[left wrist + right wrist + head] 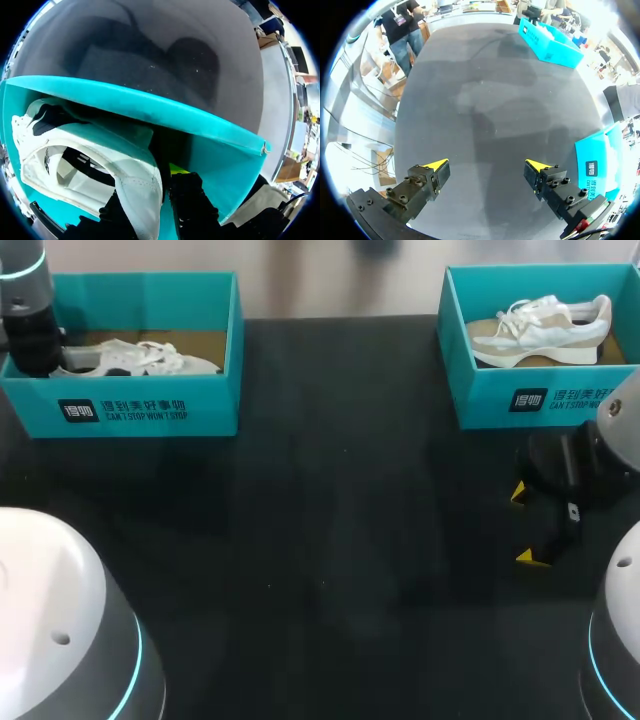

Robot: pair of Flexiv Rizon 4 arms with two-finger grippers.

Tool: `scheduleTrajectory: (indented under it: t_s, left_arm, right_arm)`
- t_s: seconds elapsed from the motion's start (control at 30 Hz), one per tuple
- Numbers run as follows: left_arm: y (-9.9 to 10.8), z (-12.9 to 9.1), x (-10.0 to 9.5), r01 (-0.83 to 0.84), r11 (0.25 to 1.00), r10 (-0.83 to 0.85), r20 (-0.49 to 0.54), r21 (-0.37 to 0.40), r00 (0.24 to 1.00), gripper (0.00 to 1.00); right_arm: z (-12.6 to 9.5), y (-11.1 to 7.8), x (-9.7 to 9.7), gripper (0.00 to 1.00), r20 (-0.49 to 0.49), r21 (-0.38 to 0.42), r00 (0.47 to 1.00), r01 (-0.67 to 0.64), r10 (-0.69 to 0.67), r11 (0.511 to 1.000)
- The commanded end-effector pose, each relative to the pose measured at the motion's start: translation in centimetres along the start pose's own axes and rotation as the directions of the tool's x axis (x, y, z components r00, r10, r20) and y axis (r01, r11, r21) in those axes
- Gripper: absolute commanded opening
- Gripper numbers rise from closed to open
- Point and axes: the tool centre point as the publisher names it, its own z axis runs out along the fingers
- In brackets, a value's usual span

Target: Take the shoe out of the shoebox, open the shoe tongue, remove and reinsert the insole, then place the shoe into the shoebox

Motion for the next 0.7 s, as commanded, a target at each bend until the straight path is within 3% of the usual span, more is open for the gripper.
scheduleTrajectory:
  t_s: [0.03,0.67,0.7]
  left_arm:
    - [0.0,0.4,-0.3,0.001,1.000,-0.001,-0.005,-0.004,1.000,0.00]
    - [0.3,2.1,-0.8,-0.025,0.999,0.025,0.000,0.034,1.000,0.00]
    - [0.4,2.0,-0.8,-0.031,0.999,0.031,0.008,0.036,0.999,0.20]
  right_arm:
    - [0.1,0.1,0.1,1.00,0.001,0.003,1.000,0.000,0.000,1.000]
    - [0.1,0.1,0.1,1.00,0.001,0.003,1.000,0.000,0.000,1.000]
    - [0.1,0.1,0.1,1.00,0.001,0.003,1.000,0.000,0.000,1.000]
